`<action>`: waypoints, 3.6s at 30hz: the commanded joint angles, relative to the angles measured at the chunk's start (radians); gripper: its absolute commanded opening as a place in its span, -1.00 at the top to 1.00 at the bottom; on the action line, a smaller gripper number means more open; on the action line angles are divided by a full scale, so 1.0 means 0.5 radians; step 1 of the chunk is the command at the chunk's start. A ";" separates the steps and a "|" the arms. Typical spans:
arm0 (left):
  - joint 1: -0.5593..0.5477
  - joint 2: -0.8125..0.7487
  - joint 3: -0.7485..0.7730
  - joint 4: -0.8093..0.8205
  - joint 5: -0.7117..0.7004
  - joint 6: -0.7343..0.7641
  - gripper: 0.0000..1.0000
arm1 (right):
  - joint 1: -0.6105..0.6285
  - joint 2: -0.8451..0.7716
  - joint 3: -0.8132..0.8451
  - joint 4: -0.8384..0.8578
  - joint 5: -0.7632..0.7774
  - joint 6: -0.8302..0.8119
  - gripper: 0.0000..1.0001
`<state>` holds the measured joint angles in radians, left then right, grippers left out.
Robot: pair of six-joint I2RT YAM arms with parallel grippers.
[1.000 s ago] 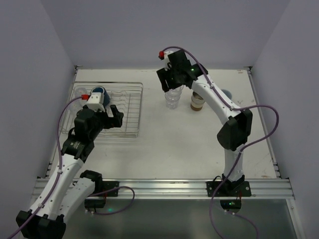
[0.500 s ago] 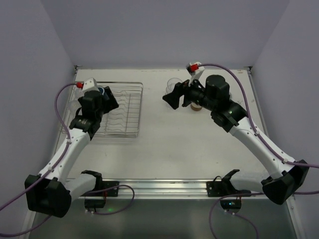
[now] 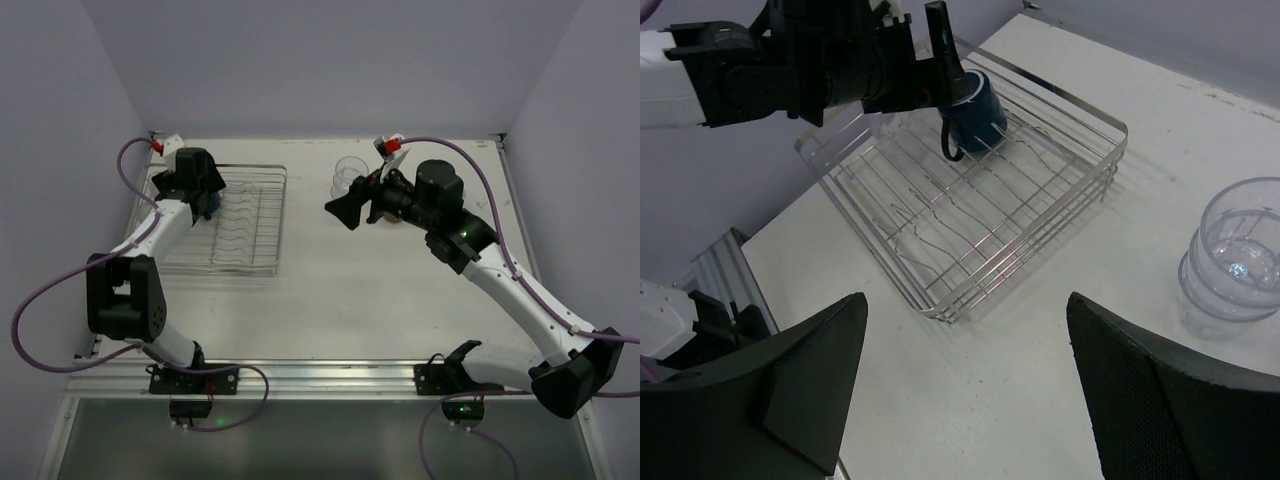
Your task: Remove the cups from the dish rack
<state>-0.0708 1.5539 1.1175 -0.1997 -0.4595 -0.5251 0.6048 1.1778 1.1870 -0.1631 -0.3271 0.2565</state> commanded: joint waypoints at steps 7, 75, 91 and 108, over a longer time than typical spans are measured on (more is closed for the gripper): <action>0.092 0.297 0.244 0.182 0.100 0.191 -1.00 | -0.001 0.034 0.059 0.111 -0.149 0.048 -0.71; -0.539 -1.350 -1.115 1.933 1.901 -1.183 0.60 | 0.119 0.261 -0.736 1.946 -0.309 1.417 -0.42; -0.852 -1.341 -1.137 2.075 1.652 -1.143 -0.17 | 0.149 0.228 -0.920 2.599 -0.426 1.742 0.95; -0.849 -1.718 -0.480 -0.216 0.692 0.387 -1.00 | 0.140 -0.138 -0.442 -0.240 0.178 0.283 1.00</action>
<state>-0.4980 0.6838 0.8608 -0.0196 0.0631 -0.5343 0.6781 1.0996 0.8646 0.0246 -0.3630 0.5987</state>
